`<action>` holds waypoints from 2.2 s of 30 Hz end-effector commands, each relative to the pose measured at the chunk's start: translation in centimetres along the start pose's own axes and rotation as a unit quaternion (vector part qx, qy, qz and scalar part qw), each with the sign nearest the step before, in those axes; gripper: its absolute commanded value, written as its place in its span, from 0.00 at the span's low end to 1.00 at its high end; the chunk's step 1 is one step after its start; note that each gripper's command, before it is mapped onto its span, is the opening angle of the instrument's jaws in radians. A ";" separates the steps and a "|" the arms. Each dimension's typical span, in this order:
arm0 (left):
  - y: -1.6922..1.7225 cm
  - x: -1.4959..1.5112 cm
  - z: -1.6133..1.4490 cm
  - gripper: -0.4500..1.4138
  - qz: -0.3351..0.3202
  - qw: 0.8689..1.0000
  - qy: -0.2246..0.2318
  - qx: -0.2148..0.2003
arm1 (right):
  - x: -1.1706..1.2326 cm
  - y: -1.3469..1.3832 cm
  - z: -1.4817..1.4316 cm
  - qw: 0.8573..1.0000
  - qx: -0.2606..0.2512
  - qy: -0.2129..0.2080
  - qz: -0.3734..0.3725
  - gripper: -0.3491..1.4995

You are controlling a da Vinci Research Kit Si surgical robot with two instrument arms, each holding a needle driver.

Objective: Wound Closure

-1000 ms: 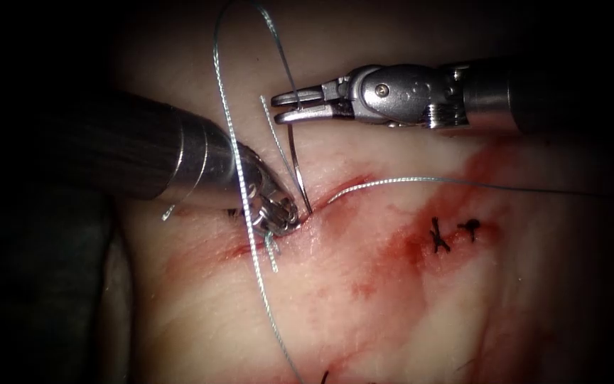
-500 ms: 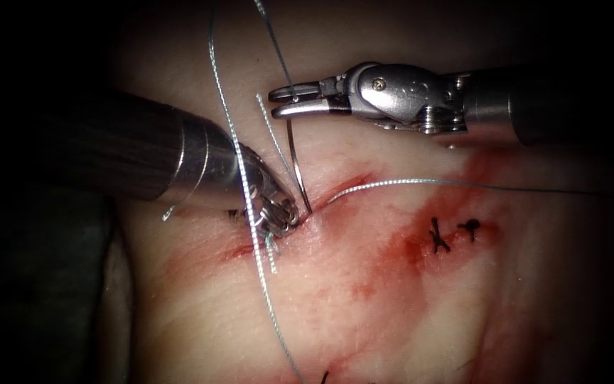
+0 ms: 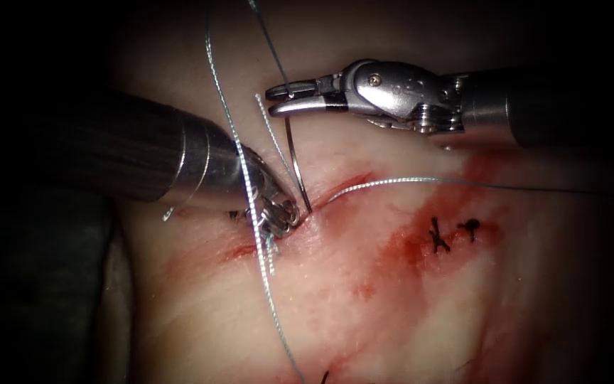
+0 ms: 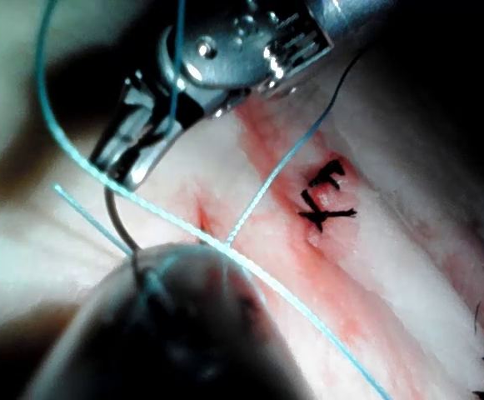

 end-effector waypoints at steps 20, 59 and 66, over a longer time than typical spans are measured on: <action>-0.01 0.02 0.07 0.00 0.001 1.000 -0.002 -0.001 | -0.04 0.03 0.04 0.992 -0.024 -0.019 0.125 0.00; 0.16 0.05 -0.17 0.55 0.012 1.000 0.015 -0.008 | -0.35 -0.79 -0.18 0.886 -0.074 0.000 0.458 0.00; 0.57 -0.12 -0.99 0.68 0.063 0.997 0.039 0.024 | -0.37 -0.68 -0.28 0.894 -0.081 0.002 0.440 0.00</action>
